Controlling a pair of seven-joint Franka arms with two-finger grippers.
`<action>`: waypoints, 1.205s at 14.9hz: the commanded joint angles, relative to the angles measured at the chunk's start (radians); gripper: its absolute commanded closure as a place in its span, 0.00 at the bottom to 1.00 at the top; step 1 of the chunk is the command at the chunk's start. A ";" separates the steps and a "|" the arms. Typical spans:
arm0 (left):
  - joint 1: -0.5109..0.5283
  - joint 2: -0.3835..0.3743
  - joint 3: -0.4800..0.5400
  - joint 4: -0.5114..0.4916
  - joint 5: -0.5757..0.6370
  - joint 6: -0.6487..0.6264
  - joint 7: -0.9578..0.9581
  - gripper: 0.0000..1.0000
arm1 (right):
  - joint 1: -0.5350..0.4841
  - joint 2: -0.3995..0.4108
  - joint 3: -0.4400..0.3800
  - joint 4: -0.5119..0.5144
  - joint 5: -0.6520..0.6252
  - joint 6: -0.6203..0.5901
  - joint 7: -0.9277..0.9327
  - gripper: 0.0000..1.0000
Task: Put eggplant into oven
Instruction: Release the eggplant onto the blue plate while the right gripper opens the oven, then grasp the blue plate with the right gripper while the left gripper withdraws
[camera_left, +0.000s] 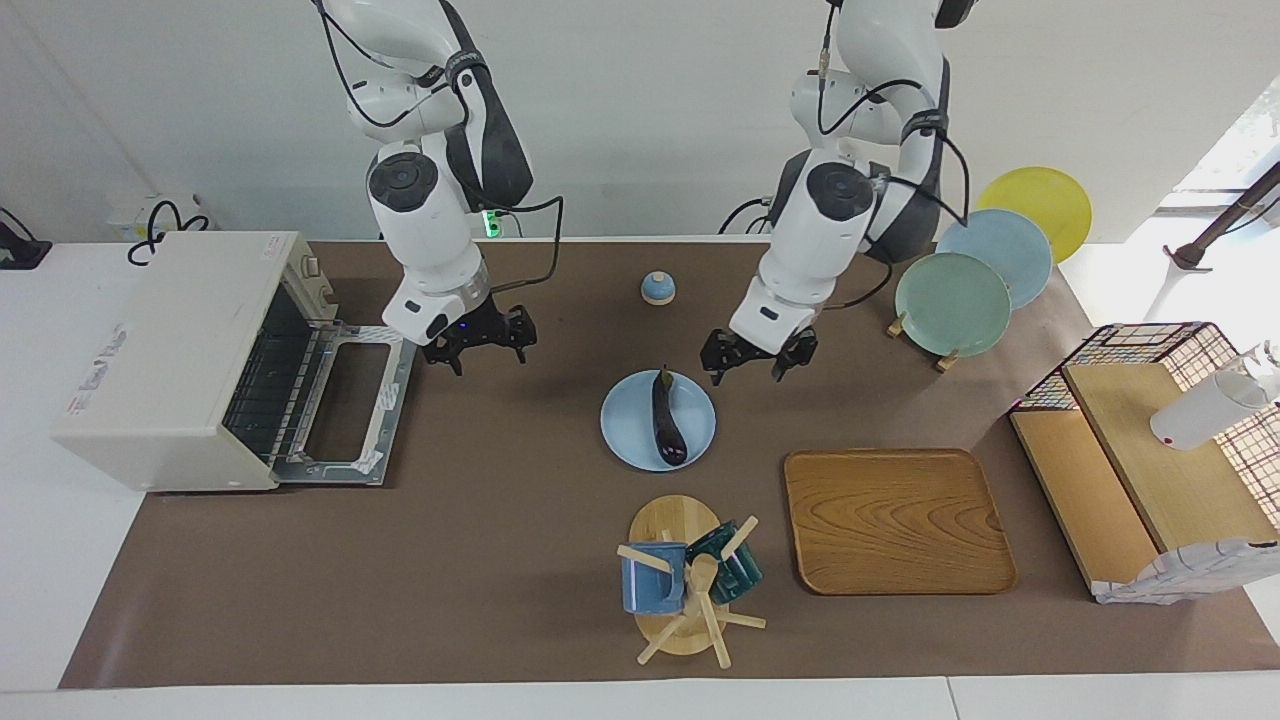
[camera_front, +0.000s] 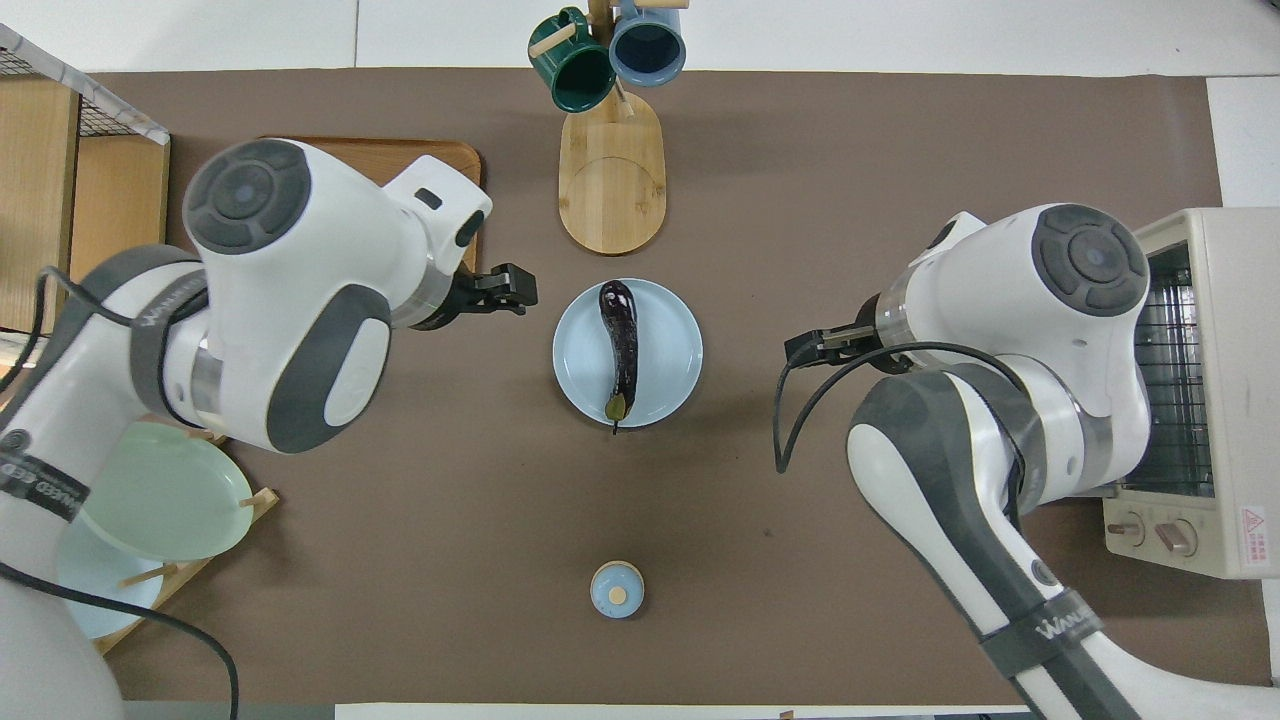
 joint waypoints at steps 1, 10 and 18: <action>0.108 -0.025 -0.003 0.046 -0.018 -0.122 0.129 0.00 | 0.174 0.091 -0.005 0.164 -0.052 -0.007 0.213 0.00; 0.330 -0.146 -0.003 0.072 0.042 -0.285 0.386 0.00 | 0.462 0.528 0.000 0.622 -0.311 0.003 0.645 0.07; 0.316 -0.248 -0.004 0.042 0.087 -0.371 0.391 0.00 | 0.474 0.538 0.000 0.470 -0.331 0.166 0.649 0.66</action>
